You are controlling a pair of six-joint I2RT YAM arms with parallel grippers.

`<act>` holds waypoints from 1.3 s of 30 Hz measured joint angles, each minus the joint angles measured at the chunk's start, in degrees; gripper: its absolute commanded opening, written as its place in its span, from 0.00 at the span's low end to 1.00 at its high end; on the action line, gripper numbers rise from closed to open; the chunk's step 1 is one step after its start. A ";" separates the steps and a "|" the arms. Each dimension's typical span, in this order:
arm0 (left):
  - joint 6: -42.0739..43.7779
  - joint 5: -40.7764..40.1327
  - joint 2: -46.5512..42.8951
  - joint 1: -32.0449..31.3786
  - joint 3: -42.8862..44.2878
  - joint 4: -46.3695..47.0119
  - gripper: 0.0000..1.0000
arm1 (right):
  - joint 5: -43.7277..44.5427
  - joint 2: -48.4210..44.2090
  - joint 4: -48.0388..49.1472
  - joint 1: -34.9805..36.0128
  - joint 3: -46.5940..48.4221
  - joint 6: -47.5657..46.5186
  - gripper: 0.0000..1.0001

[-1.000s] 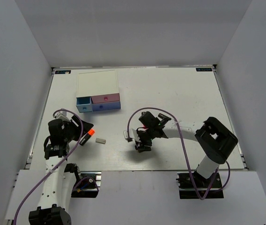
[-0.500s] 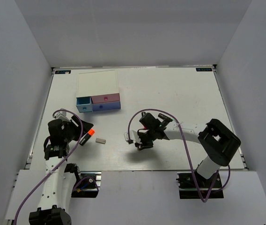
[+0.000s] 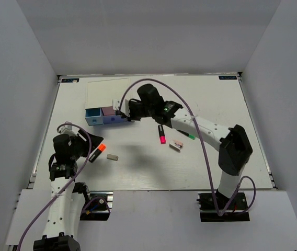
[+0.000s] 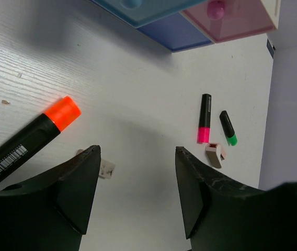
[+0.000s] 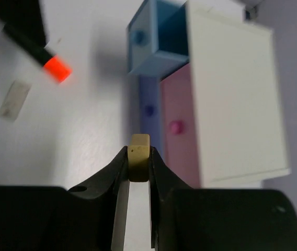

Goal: Sort the stationery into containers
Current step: Place the stationery into the container

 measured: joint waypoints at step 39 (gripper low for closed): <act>-4.35 -3.98 0.37 -0.02 -0.92 -2.97 0.69 | 0.42 32.44 24.22 4.59 26.88 13.79 0.25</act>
